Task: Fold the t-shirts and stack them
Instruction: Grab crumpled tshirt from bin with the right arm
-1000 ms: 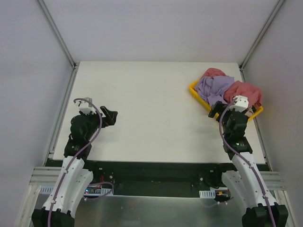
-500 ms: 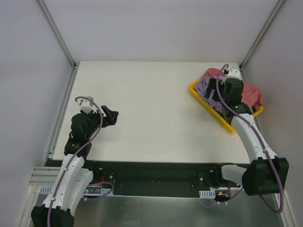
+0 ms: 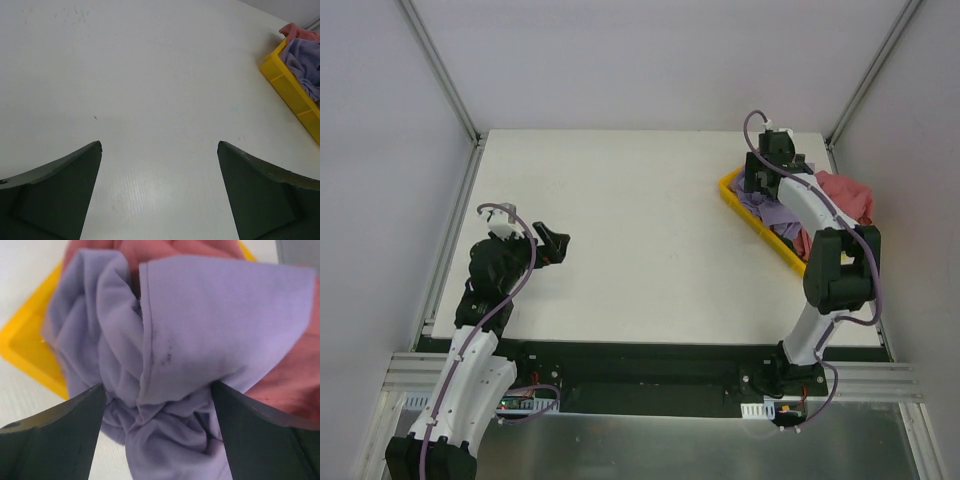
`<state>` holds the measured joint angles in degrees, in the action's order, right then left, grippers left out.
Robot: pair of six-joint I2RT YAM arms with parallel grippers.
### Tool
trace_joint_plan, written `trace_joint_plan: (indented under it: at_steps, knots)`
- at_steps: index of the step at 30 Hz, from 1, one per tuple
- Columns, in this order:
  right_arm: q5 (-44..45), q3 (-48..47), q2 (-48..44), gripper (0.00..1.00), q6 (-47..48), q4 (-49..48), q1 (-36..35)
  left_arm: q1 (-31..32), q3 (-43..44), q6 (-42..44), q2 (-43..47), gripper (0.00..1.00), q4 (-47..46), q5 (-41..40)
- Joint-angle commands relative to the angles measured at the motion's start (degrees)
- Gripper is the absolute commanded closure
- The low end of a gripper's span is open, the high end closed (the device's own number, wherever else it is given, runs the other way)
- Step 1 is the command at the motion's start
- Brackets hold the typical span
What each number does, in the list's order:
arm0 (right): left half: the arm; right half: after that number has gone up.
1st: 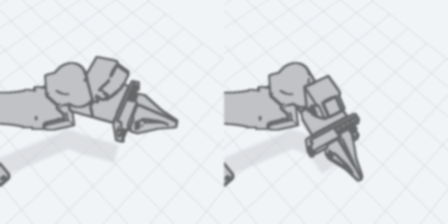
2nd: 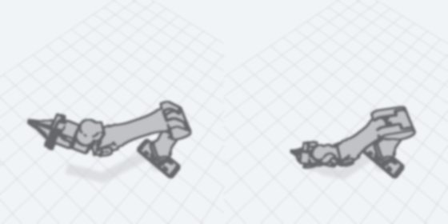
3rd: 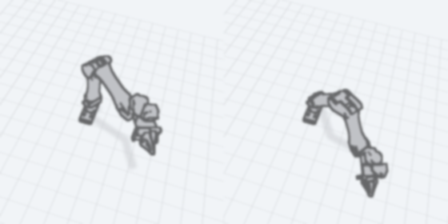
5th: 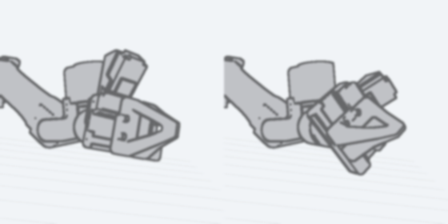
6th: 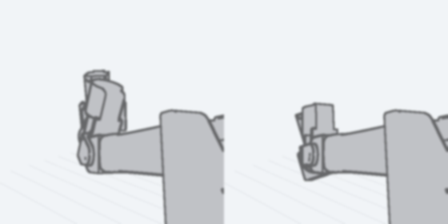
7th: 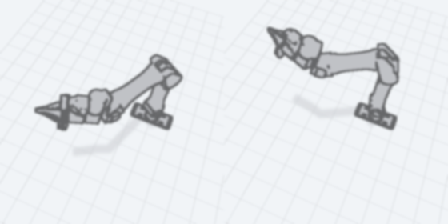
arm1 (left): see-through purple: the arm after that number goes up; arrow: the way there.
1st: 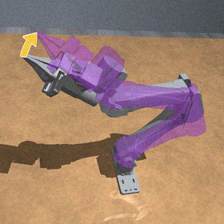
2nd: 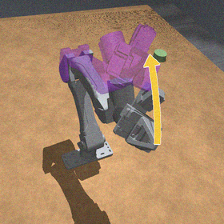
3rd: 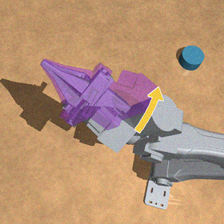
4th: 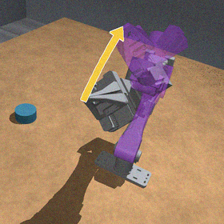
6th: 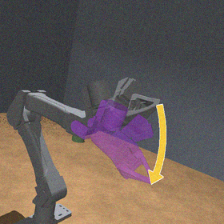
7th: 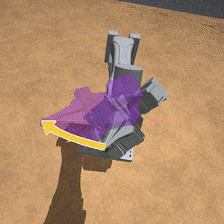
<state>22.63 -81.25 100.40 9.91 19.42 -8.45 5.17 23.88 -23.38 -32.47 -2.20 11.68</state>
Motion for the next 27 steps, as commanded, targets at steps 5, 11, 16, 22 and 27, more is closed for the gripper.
trace_joint_plan:
  at_steps: [5, 11, 16, 22, 27]
  knots:
    - [1.88, -5.05, 8.23, 0.57, -0.51, 2.90, 0.36, -0.25, 2.49, -0.71, -1.63, 0.01, -0.27, -1.05]
    - [3.90, -5.32, 2.01, 0.99, 0.28, 2.03, 0.45, -0.25, 2.58, -0.71, -0.93, 0.01, 0.61, -1.84]
    - [-1.60, -5.15, -11.77, 0.99, 4.06, 1.76, 0.36, -0.25, 2.75, -1.23, -0.67, 0.01, 0.61, -0.79]
    - [-12.51, -5.48, -26.82, 0.99, 2.75, 1.22, -0.60, -0.25, 2.67, -1.76, 0.04, 0.01, 0.61, 0.18]
    - [-15.52, -13.21, -31.84, 0.99, 3.18, 4.92, -9.81, -0.25, 2.84, -2.64, -0.58, 0.01, 0.61, 1.15]
